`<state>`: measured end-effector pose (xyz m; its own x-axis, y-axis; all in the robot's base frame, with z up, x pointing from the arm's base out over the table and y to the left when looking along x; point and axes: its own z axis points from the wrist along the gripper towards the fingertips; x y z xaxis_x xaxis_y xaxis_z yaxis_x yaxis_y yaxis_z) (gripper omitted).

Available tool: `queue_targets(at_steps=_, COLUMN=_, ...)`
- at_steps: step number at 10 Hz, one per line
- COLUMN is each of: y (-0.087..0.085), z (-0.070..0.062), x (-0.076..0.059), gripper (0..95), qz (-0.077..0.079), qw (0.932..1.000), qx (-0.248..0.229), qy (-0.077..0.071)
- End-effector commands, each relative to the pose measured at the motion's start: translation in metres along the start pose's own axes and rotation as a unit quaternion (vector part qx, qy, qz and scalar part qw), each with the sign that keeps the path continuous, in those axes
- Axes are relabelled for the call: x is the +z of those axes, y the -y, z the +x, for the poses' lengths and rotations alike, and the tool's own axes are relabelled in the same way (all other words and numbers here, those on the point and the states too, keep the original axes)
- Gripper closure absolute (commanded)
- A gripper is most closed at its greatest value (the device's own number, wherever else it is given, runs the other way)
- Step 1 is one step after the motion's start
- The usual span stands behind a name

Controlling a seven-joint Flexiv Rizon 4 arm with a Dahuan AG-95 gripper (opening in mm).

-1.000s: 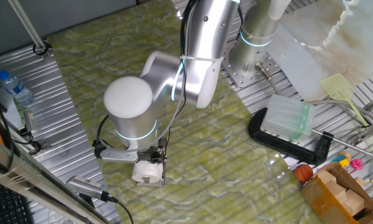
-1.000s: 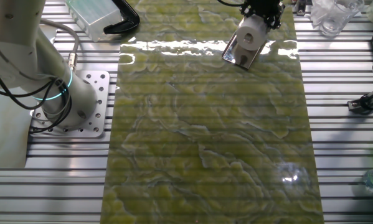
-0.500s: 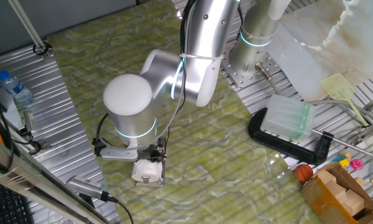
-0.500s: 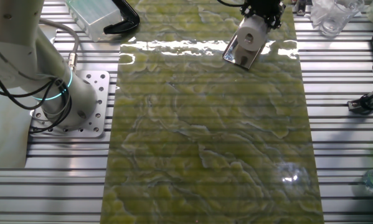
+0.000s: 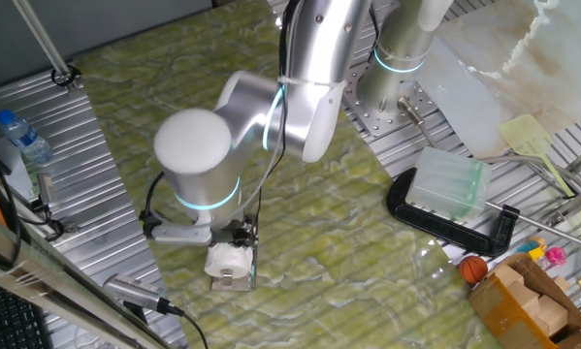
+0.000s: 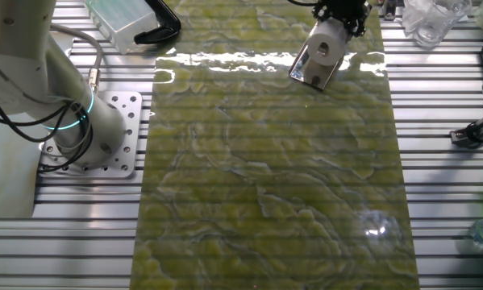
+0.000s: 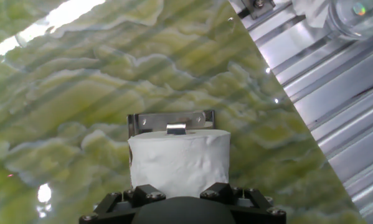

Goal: Take the roll of paper down from the shelf

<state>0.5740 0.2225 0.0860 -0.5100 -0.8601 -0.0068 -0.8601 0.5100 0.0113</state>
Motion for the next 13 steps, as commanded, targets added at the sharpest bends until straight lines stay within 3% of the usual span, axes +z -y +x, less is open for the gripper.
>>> queue_targets(at_steps=1, y=-0.002, z=0.005, x=0.0, gripper=95.0, qz=0.0, qw=1.0, qx=-0.003, qy=0.0)
queue_targets(at_steps=13, y=-0.006, z=0.059, x=-0.002, gripper=95.0, qz=-0.003, qw=0.9993, qx=-0.036, qy=-0.004)
